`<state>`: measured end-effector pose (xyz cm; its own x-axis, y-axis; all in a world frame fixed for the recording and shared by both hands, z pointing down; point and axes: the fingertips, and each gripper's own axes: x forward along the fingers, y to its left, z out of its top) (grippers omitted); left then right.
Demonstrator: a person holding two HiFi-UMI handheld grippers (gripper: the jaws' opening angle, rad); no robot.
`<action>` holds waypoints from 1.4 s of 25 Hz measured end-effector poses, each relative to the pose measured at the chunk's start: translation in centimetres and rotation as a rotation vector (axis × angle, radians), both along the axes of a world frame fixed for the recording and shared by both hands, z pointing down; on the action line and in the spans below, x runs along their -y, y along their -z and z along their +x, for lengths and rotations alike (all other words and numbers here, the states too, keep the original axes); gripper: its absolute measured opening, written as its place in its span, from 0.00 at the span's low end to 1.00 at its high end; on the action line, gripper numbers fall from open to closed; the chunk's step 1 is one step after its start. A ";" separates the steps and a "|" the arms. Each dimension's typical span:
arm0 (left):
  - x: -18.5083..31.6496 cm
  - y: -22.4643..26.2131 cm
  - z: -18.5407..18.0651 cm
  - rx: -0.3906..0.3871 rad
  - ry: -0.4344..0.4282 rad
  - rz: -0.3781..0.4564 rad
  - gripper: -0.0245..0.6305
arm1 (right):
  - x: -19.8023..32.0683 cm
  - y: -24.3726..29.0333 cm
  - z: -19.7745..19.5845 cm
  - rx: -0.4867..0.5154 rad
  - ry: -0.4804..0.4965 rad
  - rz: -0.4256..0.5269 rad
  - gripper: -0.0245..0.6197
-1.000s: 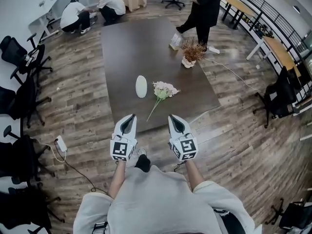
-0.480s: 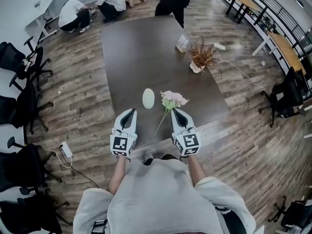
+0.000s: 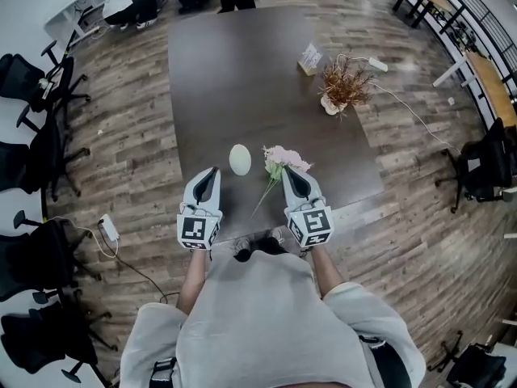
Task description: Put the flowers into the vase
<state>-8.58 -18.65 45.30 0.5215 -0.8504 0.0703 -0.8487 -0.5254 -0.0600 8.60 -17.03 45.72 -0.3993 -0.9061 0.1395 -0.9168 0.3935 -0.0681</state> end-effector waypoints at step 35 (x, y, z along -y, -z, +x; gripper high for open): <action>0.0 -12.1 0.6 0.041 -0.013 -0.233 0.05 | -2.9 -19.8 1.0 0.243 -0.055 -0.704 0.42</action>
<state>-7.96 -18.63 57.43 0.5254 -0.8016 0.2853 -0.8409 -0.5403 0.0305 9.56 -14.16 65.53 -0.4493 -0.6546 0.6080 -0.8611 0.1359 -0.4900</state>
